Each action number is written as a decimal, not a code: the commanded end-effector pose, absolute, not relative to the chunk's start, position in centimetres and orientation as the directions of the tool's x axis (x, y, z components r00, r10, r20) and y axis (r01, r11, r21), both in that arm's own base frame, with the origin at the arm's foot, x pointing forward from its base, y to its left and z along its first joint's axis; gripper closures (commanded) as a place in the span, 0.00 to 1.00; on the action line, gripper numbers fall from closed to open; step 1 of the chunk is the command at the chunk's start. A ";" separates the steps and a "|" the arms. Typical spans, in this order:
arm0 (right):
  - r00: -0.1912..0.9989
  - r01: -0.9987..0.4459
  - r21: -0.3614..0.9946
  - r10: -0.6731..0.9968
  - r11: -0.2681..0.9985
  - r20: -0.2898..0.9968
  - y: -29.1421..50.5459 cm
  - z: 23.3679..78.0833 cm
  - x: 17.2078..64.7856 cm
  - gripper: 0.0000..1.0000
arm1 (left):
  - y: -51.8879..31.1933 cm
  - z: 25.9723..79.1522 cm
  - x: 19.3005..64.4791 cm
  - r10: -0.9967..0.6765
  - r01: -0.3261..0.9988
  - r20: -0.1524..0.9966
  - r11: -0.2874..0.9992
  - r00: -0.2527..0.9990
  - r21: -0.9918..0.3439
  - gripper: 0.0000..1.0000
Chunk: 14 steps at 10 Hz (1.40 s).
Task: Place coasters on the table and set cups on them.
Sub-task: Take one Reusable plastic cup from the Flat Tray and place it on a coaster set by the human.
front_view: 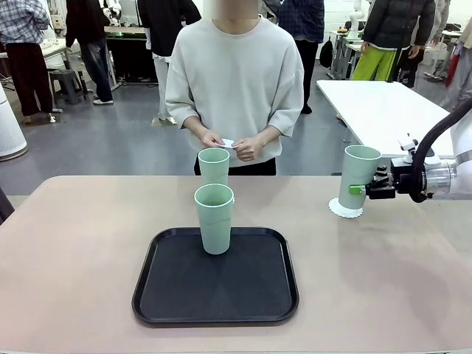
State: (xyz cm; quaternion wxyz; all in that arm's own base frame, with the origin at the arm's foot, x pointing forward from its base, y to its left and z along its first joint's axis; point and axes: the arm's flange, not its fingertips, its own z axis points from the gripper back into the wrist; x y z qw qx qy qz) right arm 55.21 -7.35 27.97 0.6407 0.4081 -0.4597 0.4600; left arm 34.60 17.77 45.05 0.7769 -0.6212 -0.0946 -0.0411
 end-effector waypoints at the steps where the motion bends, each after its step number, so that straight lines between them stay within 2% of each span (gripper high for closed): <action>1: 0.146 -0.975 0.104 0.215 0.195 0.966 -7.2 27.3 56.3 0.17 | 17.8 45.4 34.8 0.057 0.191 0.208 0.213 0.977 -0.958 0.00; 14: 0.116 -0.989 0.093 0.207 0.118 0.971 -8.0 25.5 58.7 0.17 | 17.8 45.4 34.8 0.057 0.191 0.208 0.213 0.977 -0.958 0.00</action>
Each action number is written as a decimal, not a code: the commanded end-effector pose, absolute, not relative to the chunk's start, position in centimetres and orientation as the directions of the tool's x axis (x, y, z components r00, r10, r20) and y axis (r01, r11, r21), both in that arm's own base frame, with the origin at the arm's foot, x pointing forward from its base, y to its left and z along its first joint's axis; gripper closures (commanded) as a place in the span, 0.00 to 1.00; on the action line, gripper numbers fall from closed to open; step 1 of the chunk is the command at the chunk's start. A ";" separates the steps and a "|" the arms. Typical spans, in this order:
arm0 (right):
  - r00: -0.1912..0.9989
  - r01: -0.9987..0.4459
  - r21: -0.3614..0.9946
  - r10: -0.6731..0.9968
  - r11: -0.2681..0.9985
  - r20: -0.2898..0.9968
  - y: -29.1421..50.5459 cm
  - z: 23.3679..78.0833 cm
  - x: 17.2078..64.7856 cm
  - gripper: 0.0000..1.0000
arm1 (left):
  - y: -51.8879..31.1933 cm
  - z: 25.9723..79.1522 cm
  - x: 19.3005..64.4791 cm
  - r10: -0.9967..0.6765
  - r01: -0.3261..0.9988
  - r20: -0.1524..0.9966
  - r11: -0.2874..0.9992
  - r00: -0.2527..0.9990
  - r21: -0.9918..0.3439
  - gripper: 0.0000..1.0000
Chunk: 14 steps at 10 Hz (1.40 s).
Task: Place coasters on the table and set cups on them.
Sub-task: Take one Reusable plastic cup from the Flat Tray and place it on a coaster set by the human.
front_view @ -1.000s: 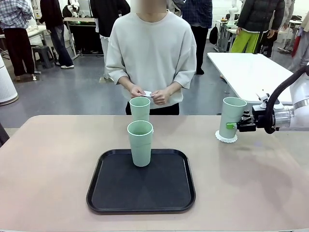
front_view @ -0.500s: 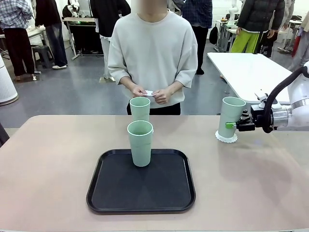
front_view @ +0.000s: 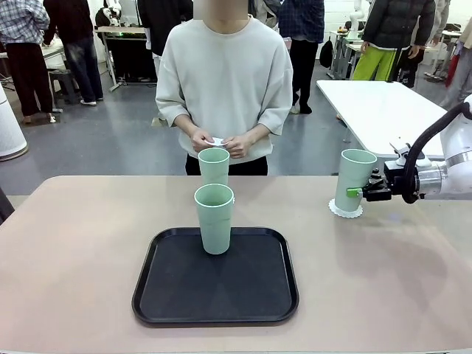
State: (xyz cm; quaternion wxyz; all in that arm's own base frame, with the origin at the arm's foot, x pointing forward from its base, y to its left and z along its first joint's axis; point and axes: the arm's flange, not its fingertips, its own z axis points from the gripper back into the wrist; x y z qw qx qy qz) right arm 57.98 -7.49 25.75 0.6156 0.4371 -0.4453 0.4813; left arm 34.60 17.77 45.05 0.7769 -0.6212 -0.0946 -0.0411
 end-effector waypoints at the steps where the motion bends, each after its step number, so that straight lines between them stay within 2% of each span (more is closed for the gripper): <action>1: 0.116 -0.989 0.094 0.216 0.110 0.969 -8.0 25.2 58.8 0.17 | 17.8 45.4 34.8 0.057 0.191 0.208 0.213 0.977 -0.958 0.00; 14: 0.116 -0.990 0.095 0.223 0.103 0.968 -8.3 23.6 59.6 0.17 | 17.8 45.4 34.8 0.057 0.191 0.208 0.213 0.977 -0.958 0.00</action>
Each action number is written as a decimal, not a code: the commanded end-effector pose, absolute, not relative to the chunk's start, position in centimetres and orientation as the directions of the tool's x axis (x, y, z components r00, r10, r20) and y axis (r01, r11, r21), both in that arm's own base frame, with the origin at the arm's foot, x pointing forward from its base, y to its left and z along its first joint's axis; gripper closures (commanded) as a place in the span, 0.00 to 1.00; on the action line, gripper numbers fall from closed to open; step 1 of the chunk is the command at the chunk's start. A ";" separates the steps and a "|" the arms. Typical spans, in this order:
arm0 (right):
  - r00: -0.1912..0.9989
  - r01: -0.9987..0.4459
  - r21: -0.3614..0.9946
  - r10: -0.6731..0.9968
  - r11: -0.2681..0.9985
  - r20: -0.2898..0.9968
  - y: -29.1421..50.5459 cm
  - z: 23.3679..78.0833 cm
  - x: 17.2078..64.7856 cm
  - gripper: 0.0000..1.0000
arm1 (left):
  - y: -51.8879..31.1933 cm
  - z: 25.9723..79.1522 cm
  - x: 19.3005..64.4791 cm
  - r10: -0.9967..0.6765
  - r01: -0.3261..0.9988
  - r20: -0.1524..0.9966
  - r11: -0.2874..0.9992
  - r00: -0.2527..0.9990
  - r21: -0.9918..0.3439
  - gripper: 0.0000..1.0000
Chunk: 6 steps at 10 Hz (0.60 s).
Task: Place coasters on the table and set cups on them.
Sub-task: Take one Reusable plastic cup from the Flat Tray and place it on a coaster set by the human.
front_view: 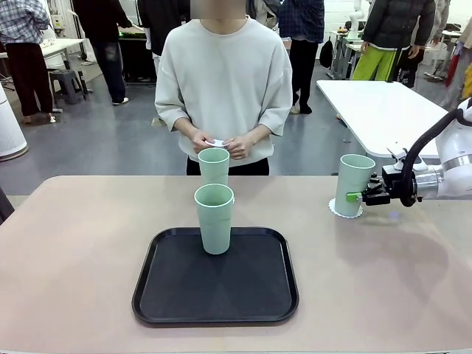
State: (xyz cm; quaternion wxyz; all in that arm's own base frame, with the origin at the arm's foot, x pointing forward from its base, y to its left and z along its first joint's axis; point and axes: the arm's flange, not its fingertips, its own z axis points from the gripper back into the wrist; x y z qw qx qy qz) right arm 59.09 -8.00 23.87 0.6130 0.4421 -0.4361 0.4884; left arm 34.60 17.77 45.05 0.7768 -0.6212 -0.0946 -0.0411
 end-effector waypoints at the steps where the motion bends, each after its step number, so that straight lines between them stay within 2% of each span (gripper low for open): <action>1: 0.112 -0.991 0.092 0.228 0.098 0.967 -8.3 23.5 59.7 0.05 | 17.8 45.4 34.8 0.057 0.191 0.208 0.213 0.977 -0.958 0.00; 2: 0.104 -0.992 0.085 0.239 0.090 0.965 -8.3 23.5 59.6 0.00 | 17.8 45.4 34.8 0.057 0.191 0.208 0.213 0.977 -0.958 0.00; 6: 0.096 -0.993 0.075 0.263 0.089 0.960 -8.3 23.4 59.5 0.00 | 17.8 45.4 34.8 0.057 0.191 0.208 0.213 0.977 -0.958 0.00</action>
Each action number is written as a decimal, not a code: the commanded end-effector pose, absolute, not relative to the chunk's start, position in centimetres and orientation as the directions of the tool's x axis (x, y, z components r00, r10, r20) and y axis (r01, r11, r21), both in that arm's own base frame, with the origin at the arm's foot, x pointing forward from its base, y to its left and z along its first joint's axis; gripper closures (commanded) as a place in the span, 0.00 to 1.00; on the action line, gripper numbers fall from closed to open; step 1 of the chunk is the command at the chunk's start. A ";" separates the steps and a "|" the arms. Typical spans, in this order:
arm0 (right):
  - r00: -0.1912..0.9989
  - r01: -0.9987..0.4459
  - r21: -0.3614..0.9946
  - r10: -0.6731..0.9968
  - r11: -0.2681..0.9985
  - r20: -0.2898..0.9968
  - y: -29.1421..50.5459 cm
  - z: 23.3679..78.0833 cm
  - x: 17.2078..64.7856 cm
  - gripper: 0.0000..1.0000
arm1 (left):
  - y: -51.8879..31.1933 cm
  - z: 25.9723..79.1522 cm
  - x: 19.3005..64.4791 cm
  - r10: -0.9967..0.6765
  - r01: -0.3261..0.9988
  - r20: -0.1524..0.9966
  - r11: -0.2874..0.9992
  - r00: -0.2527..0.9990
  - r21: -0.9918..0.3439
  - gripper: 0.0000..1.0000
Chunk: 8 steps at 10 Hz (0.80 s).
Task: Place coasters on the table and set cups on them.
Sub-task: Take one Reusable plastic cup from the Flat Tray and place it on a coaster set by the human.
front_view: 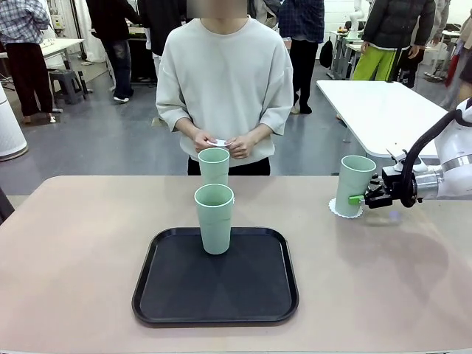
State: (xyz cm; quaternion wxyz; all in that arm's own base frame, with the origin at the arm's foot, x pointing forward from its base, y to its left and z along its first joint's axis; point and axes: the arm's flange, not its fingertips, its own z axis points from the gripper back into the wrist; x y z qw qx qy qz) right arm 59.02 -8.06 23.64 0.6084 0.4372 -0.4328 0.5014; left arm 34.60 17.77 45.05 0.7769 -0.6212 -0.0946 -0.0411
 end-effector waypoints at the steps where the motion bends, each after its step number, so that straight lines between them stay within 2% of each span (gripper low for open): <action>1: 0.094 -0.994 0.073 0.272 0.086 0.958 -8.3 23.4 59.6 0.00 | 17.8 45.4 34.8 0.057 0.191 0.208 0.213 0.977 -0.958 0.00; 8: 0.131 -0.990 0.106 0.344 0.089 0.930 -9.6 23.7 59.9 0.00 | 17.8 45.4 34.8 0.057 0.191 0.208 0.213 0.977 -0.958 0.00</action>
